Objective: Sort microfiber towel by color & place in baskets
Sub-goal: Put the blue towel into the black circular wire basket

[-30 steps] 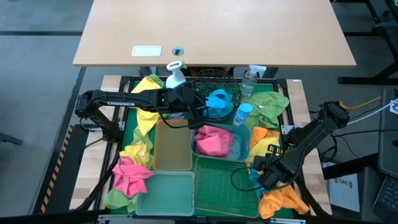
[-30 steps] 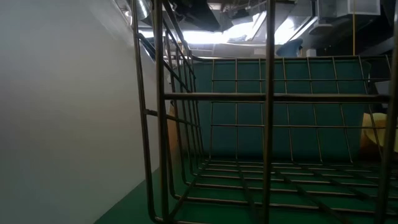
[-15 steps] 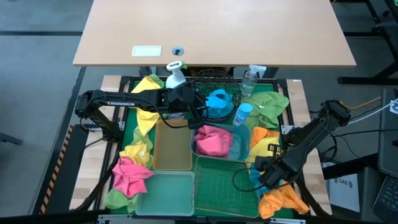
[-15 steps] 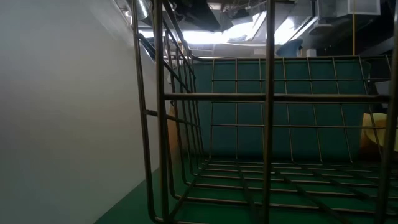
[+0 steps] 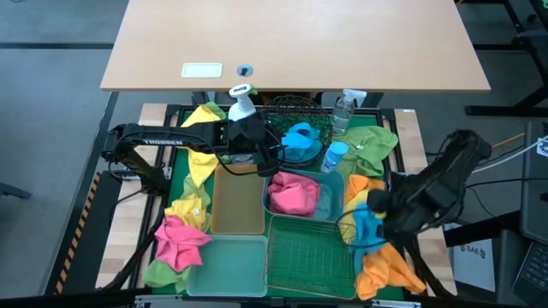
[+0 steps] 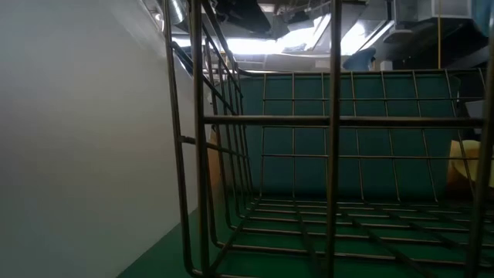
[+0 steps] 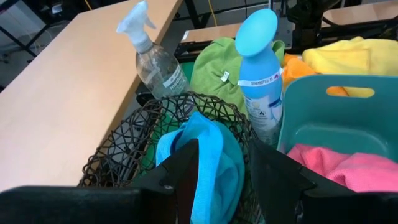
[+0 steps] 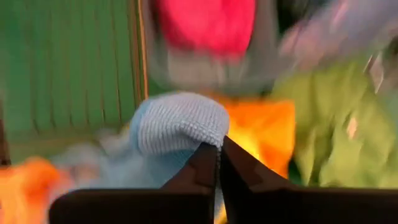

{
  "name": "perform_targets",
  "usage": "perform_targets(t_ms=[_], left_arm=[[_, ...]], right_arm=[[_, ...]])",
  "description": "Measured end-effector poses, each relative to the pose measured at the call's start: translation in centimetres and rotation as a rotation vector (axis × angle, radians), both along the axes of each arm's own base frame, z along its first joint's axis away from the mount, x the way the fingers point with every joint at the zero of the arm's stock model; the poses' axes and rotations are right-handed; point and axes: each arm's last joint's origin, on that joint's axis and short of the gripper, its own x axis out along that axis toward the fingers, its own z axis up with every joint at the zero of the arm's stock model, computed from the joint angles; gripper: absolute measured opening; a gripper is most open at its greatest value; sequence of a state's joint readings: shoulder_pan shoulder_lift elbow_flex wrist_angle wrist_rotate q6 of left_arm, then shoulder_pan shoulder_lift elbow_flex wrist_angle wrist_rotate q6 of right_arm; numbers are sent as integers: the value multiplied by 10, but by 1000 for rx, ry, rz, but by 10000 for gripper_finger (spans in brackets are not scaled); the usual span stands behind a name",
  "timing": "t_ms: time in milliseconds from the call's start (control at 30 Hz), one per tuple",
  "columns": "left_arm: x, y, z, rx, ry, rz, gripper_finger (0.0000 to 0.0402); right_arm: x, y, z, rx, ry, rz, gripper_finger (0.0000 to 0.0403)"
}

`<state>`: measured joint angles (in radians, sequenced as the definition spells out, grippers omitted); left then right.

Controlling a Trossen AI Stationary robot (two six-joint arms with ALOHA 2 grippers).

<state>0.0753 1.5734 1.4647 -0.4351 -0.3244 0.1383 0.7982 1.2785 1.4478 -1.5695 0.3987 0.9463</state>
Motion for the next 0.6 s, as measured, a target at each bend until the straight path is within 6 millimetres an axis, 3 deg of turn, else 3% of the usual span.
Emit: perform_targets(t_ms=[300, 600], left_arm=[[0, 0, 0, 0, -1, 0, 135], [0, 0, 0, 0, -2, 0, 135]], right_arm=[[-18, -34, 84, -160, -521, -41, 8], [-43, -67, 147, -404, -798, -110, 4]])
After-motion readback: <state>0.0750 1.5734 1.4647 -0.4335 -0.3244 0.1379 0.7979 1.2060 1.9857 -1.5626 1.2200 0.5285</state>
